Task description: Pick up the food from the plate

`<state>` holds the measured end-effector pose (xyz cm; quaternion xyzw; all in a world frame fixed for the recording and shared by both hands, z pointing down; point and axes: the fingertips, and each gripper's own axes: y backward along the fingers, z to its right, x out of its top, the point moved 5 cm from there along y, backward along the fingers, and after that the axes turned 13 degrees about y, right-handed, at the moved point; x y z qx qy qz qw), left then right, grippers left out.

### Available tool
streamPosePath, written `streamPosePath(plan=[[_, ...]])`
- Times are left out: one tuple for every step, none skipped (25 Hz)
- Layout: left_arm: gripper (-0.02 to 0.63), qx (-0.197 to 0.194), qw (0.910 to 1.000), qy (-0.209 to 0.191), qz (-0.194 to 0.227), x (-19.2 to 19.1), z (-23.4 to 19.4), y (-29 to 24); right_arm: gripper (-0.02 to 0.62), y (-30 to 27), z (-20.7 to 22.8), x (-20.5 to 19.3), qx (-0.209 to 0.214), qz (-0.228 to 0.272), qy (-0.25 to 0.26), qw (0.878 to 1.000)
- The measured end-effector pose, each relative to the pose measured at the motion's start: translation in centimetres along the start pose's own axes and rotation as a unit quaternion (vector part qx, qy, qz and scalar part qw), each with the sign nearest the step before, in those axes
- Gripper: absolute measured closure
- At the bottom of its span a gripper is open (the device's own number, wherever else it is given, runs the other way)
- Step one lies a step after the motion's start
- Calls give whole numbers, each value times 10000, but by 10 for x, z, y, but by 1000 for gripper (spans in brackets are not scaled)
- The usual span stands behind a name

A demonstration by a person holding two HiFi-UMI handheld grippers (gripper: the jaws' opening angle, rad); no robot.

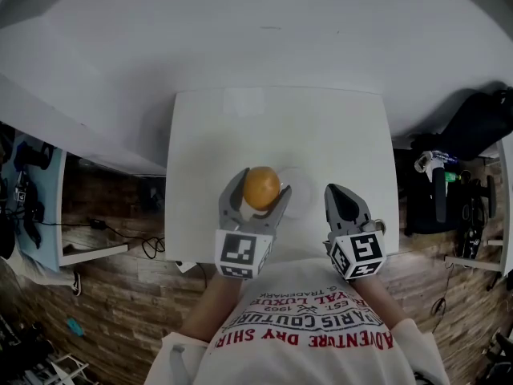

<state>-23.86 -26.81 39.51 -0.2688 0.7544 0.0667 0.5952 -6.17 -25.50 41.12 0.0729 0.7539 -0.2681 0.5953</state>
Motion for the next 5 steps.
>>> streamPosePath(plan=[[241,-8,10000,-19,-8,-1,-2,0,583,-1,-1,0,-5,-4,2,10000],[241,-13,10000,-41,-21,-2,-4,0,583,-3,-3,0,-11,-13,6,10000],[241,-16,10000,-65,-35,-3,-6,0,583,-4,-4,-1,-18,-28,11,10000],[241,-19,9999,-88,-45,-3,-8,-1,583,-6,-6,-1,-27,-47,17,10000],[241,-21,9999,-110,-55,-4,-11,-1,583,-7,-7,-2,-36,-68,24,10000]])
